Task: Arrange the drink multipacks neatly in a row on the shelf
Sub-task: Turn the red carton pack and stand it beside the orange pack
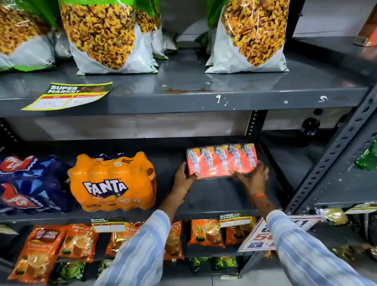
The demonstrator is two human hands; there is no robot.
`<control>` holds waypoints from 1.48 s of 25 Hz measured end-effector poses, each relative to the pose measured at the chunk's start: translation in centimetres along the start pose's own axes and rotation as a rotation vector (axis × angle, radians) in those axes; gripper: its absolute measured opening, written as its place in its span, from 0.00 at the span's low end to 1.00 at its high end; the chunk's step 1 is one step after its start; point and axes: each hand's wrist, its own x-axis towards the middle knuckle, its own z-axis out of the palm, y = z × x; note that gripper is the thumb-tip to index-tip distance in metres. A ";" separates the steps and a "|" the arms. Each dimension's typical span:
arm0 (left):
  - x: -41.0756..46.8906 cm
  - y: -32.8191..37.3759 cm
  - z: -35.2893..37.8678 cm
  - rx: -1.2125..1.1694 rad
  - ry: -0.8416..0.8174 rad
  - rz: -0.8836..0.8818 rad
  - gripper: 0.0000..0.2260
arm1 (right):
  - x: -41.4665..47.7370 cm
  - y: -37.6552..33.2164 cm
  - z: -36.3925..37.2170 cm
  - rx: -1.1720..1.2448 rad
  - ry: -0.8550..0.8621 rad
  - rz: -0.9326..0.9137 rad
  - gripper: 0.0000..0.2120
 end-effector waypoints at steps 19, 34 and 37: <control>-13.4 -0.8 4.9 0.240 -0.253 0.028 0.41 | 0.0 8.0 -0.4 0.455 -0.294 0.217 0.54; -9.2 -4.1 3.2 0.001 0.124 -0.021 0.56 | -11.7 0.5 2.1 0.465 -0.160 0.131 0.32; -10.4 -2.9 3.7 0.021 0.309 0.057 0.53 | -12.3 0.0 3.0 0.557 -0.266 0.168 0.32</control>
